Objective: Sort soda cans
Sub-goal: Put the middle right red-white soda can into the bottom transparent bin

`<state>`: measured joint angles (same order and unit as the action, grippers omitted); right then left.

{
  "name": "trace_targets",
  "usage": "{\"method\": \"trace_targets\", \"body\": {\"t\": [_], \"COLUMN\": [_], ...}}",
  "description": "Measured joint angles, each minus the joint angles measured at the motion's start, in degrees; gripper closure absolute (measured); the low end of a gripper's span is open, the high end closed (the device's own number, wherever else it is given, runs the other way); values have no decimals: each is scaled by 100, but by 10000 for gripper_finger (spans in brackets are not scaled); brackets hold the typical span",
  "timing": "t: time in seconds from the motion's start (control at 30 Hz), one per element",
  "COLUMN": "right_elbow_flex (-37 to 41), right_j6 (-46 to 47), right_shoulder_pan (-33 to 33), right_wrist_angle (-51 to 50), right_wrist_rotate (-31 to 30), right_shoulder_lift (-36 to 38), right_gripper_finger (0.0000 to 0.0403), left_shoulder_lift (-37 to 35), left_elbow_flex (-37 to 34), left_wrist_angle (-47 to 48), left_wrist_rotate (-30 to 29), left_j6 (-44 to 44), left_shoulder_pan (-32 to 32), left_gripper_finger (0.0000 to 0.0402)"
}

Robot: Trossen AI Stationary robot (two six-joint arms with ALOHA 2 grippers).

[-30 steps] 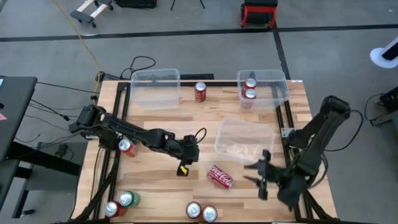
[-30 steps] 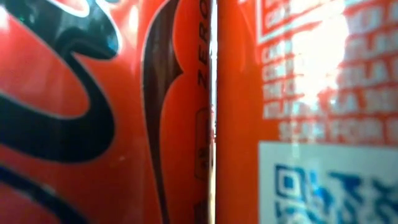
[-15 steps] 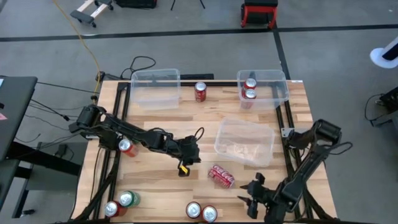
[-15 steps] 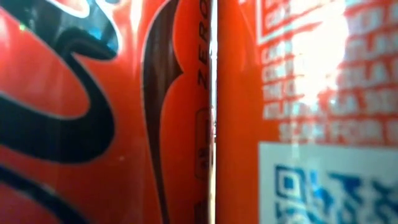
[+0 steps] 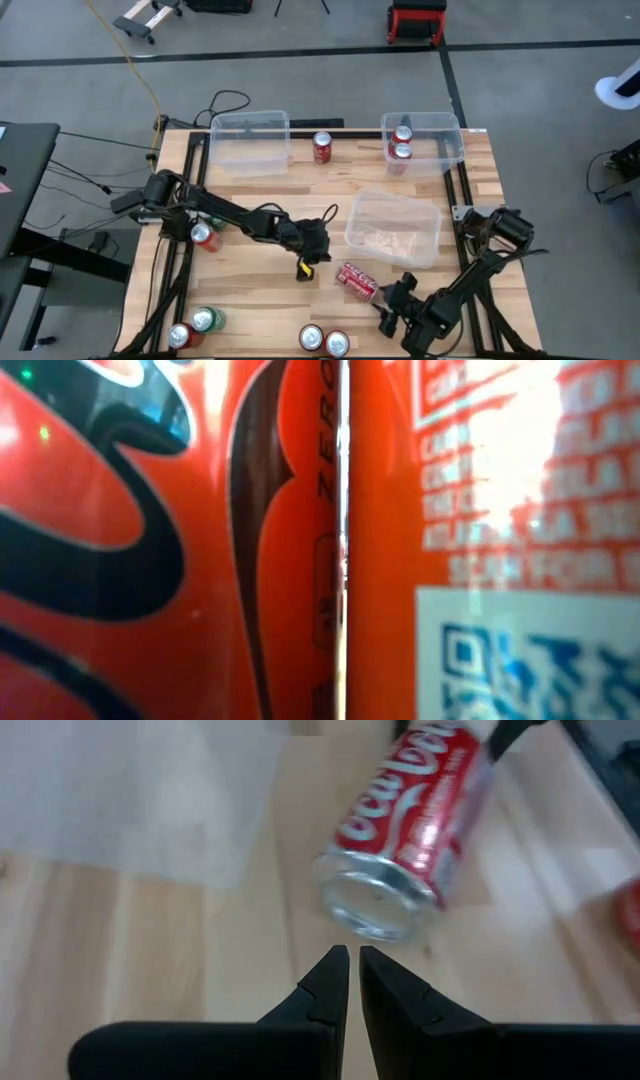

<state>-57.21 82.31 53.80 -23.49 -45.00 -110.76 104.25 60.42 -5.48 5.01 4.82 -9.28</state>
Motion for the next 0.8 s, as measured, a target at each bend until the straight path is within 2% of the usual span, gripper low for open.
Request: {"method": "trace_targets", "body": {"t": [0.23, 0.3, 0.57, 0.8], "right_elbow_flex": [-9, -11, 48, 55], "right_j6": [93, 45, -208, -1209], "right_shoulder_pan": [-25, -35, -267, -496], "right_wrist_angle": [362, 425, 414, 932], "right_wrist_rotate": [-129, -254, -702, -756], "right_shoulder_lift": [-98, -102, -116, -116], "right_gripper_finger": [23, 9, 18, 13], "left_shoulder_lift": [141, 249, 673, 646], "left_elbow_flex": [-8, -1, 22, 27], "left_wrist_angle": [-254, -486, -858, -948], "left_wrist_rotate": [218, 220, 373, 372], "left_j6": [133, 178, 331, 335], "left_shoulder_pan": [-2, -2, -2, -4], "left_gripper_finger": [377, 377, 377, 377]}}
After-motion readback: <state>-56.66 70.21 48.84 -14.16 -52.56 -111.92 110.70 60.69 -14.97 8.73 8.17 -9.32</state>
